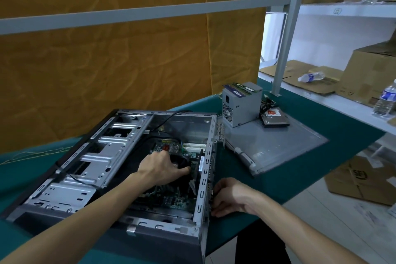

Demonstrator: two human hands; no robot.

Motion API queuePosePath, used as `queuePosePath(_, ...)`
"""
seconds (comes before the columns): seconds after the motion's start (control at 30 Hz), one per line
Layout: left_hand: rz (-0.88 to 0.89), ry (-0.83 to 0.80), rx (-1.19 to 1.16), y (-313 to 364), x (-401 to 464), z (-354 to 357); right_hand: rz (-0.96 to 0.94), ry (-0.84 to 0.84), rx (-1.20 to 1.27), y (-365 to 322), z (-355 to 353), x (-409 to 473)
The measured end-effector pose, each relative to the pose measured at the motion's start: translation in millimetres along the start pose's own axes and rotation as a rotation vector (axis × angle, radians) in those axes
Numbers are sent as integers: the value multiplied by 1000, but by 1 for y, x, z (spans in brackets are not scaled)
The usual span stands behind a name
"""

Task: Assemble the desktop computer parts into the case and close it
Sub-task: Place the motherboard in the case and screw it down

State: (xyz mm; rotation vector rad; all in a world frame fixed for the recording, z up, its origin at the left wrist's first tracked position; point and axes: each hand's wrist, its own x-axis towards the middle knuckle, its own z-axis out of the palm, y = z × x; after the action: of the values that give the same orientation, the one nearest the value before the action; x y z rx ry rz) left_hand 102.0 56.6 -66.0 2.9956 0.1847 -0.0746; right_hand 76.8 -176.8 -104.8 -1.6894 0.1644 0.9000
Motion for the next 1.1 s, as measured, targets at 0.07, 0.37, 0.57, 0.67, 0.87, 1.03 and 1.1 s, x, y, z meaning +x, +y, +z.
queuePosePath(0.07, -3, -4, -1, 0, -1, 1, -4, 27, 42, 1, 1, -1)
queuePosePath(0.37, -56, -52, -9, 6, -5, 5, -691, 799, -69, -50, -23, -26)
queuePosePath(0.57, -145, -126, -24, 16, -5, 4, -845, 758, -697, -134, -9, 13)
queuePosePath(0.67, -106, -82, -23, 14, -6, 3, -629, 723, -1090, -158, -1, 42)
queuePosePath(0.87, -38, -87, 14, 9, -7, -5, -514, 781, -1303, -165, 3, 67)
queuePosePath(1.03, 32, 97, 86, -2, -15, -27, -515, 755, -1314, -164, -2, 62)
queuePosePath(1.1, 105, 246, 219, -18, -13, -36, -507, 736, -1310, -164, -5, 60)
